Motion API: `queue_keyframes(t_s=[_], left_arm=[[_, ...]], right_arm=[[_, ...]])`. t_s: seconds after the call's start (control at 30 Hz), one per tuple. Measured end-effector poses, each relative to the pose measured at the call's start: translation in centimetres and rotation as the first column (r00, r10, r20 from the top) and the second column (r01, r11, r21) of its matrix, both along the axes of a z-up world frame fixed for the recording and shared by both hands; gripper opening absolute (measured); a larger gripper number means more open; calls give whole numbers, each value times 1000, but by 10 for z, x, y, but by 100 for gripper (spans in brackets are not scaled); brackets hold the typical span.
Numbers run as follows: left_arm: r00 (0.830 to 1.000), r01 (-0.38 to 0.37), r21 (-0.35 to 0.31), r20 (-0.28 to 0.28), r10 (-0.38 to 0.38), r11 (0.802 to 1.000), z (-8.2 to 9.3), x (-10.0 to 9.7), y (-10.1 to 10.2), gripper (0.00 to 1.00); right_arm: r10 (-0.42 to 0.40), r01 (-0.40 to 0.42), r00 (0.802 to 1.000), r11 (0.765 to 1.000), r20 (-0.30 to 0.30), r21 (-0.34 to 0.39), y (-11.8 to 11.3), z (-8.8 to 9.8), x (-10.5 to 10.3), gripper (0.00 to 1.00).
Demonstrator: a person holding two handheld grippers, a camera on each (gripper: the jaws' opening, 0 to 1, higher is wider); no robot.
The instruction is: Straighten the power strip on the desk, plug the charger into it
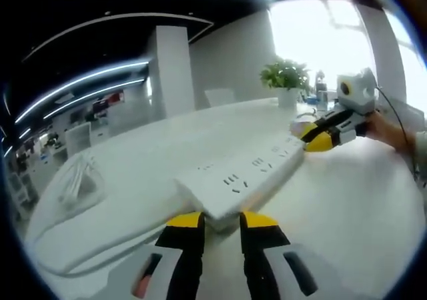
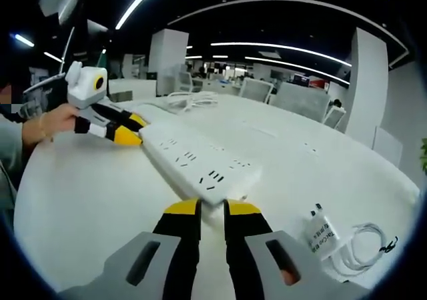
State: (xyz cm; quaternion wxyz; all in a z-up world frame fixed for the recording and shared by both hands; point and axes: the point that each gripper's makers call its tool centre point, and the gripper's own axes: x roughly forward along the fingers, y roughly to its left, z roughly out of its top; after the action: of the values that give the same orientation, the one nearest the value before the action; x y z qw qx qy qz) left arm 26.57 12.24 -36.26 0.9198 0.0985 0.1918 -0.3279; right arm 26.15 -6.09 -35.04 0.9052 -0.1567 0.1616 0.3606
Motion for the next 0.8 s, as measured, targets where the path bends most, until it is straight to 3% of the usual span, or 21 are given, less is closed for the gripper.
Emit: queue_keyframes(t_s=[0.8], left_arm=[[1000,7,28,5,-7,1000,-2,-23,-6,20]], right_arm=[[10,-10,1000,1000,1,-19,-5,0,-22,12]])
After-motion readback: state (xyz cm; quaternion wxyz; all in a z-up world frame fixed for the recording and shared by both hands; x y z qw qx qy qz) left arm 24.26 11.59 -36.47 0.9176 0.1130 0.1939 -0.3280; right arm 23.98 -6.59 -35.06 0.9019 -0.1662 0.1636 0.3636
